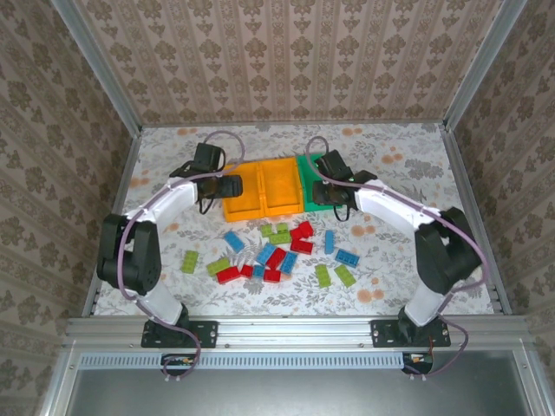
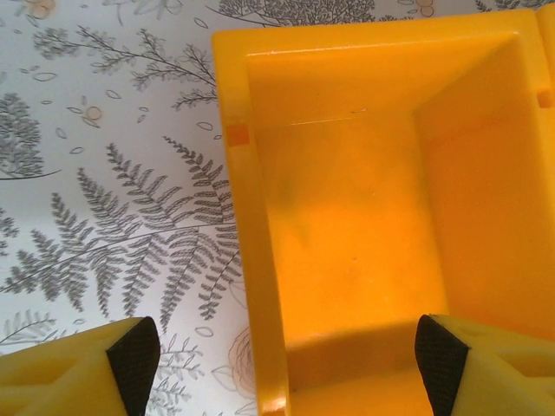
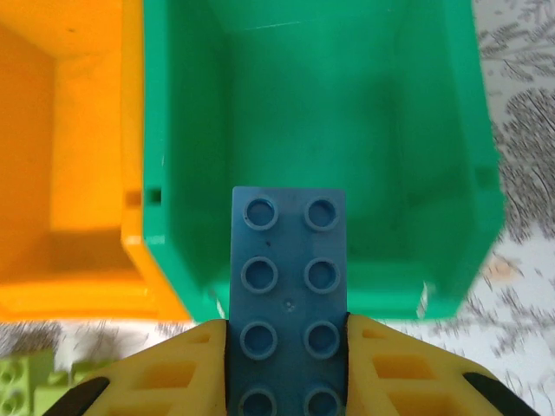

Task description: Sort the legos into containers by color

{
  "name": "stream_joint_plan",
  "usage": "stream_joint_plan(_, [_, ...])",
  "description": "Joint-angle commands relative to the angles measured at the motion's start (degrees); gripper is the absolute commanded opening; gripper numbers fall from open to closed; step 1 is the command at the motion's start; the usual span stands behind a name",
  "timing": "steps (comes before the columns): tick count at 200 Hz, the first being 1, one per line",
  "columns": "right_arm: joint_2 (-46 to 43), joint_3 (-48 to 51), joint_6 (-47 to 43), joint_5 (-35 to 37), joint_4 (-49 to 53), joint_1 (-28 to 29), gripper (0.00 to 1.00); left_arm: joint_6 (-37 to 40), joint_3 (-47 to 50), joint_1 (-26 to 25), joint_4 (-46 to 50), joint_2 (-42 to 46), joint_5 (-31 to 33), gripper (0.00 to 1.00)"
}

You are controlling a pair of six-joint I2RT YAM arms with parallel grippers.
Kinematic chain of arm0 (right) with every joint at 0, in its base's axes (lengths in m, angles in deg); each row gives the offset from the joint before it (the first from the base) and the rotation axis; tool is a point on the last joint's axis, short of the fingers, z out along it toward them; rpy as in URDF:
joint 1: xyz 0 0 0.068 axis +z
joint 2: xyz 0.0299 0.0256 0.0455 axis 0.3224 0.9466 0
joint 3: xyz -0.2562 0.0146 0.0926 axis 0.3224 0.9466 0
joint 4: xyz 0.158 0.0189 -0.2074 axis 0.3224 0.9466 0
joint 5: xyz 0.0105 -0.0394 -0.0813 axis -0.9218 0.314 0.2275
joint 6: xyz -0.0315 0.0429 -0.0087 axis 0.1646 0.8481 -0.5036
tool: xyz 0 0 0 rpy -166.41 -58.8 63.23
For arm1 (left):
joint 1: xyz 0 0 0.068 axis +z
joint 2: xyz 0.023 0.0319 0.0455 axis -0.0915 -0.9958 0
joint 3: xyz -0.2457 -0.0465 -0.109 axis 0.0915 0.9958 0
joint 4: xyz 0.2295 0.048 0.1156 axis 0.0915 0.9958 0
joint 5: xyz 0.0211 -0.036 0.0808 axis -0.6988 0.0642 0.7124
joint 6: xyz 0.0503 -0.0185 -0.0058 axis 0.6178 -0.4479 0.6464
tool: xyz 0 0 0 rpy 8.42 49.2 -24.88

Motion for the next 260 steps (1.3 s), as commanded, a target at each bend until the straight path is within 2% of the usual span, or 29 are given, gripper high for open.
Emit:
stream_joint_plan(1, [5.09,-5.49,-2.60,2.46,0.23,-0.95,0.31,2.32,3.36,-0.87,-0.26,3.91,3.21,0.83])
stream_joint_plan(22, [8.96,-8.98,-2.33,2.47,0.81,-1.40,0.34,2.54,6.36,-1.06,-0.85,6.61,4.31,0.87])
stream_joint_plan(71, [12.90,-13.00,-1.11,4.09,3.11,-1.53,0.45,2.77,9.81,-1.05,-0.96,8.93,5.47,0.88])
stream_joint_plan(93, [12.11,-13.32,-0.88,3.75,3.80,-1.57,0.57,3.08,10.49,-1.04,-2.66,9.55,4.70,0.88])
stream_joint_plan(107, [10.45,-12.84,-0.51,3.23,4.12,-1.52,0.73,2.89,10.64,-1.03,-3.64,9.88,4.26,0.88])
stream_joint_plan(116, [8.72,-11.72,-0.18,2.94,3.96,-1.49,0.78,2.65,10.52,-1.06,-3.88,9.81,4.39,0.88])
stream_joint_plan(173, [-6.59,3.93,3.18,2.27,4.91,0.74,0.78,1.84,11.26,-1.05,-4.89,9.38,6.11,0.88])
stream_joint_plan(191, [-8.43,9.00,5.65,2.55,7.77,1.81,0.76,1.79,11.63,-1.14,-5.53,9.24,5.69,0.89])
stream_joint_plan(219, [-10.00,15.94,9.95,0.94,6.35,4.27,0.74,1.54,11.73,-1.32,-6.19,9.18,5.76,0.91])
stream_joint_plan(260, [-8.95,19.12,13.75,-1.43,2.83,7.18,0.69,2.02,11.89,-1.75,-6.88,9.45,5.32,0.91])
